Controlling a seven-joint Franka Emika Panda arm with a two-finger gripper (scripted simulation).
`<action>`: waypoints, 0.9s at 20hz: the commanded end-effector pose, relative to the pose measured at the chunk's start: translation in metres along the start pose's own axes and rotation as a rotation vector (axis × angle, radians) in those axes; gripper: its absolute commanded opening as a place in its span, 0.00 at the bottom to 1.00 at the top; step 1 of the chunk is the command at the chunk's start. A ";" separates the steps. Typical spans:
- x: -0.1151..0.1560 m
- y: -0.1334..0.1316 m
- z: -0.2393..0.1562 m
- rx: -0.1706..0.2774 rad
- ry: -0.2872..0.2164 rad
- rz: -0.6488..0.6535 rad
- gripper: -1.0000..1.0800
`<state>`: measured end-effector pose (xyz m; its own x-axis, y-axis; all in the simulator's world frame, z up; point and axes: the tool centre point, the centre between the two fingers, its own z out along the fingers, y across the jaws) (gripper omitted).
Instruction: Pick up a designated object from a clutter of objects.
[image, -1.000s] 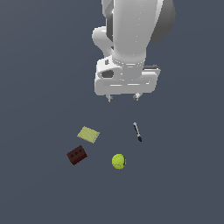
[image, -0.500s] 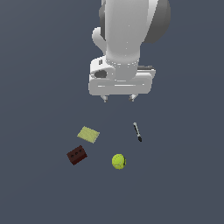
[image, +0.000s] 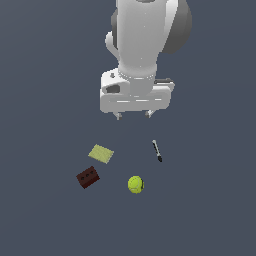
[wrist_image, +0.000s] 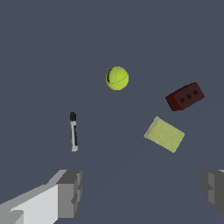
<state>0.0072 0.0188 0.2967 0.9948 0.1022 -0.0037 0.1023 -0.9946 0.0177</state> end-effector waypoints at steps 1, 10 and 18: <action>0.001 0.004 0.006 -0.002 -0.001 -0.024 0.96; 0.006 0.029 0.039 -0.014 -0.005 -0.167 0.96; 0.008 0.057 0.079 -0.021 -0.011 -0.341 0.96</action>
<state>0.0203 -0.0332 0.2265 0.9173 0.3976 -0.0221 0.3981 -0.9167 0.0338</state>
